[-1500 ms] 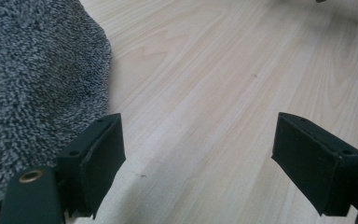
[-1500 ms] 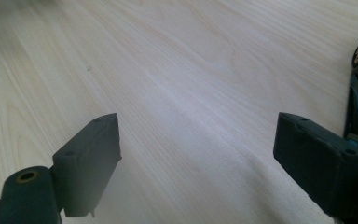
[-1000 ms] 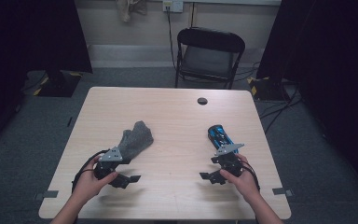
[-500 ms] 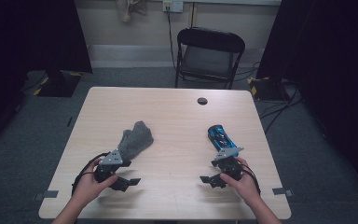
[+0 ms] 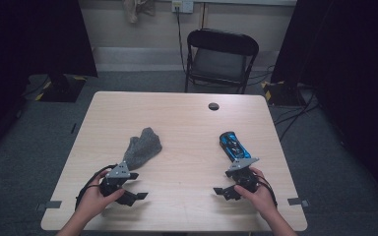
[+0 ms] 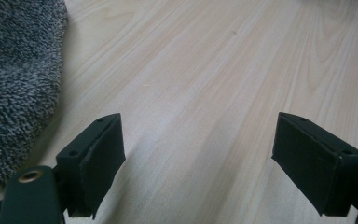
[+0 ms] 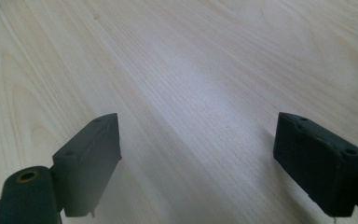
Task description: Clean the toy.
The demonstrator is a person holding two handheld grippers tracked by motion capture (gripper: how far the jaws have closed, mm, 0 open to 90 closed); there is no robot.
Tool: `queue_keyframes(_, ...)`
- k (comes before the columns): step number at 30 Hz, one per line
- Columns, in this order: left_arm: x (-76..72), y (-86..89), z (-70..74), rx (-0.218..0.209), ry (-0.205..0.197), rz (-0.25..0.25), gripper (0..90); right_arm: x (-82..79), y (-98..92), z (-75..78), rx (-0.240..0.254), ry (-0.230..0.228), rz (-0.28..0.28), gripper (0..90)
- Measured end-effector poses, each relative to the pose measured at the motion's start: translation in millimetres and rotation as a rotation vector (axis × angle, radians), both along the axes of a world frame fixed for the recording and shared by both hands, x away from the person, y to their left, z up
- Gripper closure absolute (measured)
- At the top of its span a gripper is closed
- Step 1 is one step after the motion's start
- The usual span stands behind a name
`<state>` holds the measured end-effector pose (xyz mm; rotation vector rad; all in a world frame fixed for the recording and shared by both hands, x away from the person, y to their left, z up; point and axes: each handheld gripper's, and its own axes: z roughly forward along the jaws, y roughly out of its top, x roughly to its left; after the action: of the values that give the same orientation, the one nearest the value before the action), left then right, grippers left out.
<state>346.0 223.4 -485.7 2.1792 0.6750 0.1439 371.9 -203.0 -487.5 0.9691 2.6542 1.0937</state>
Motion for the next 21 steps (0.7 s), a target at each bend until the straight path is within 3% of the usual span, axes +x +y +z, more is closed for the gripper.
queue_keyframes(8,-1.6,-0.1,-3.4,0.006,-0.010,-0.002,16.3,-1.7,0.0,-3.4,-0.009,-0.019,0.009,14.6)
queue_keyframes(13,-3.7,1.7,-9.1,0.037,-0.009,0.000,16.3,-4.3,-1.6,-5.9,-0.026,-0.062,0.017,14.6)
queue_keyframes(21,-4.9,1.4,-11.8,0.043,-0.015,-0.001,16.2,-8.2,-2.2,-9.5,-0.042,-0.115,0.022,14.0)
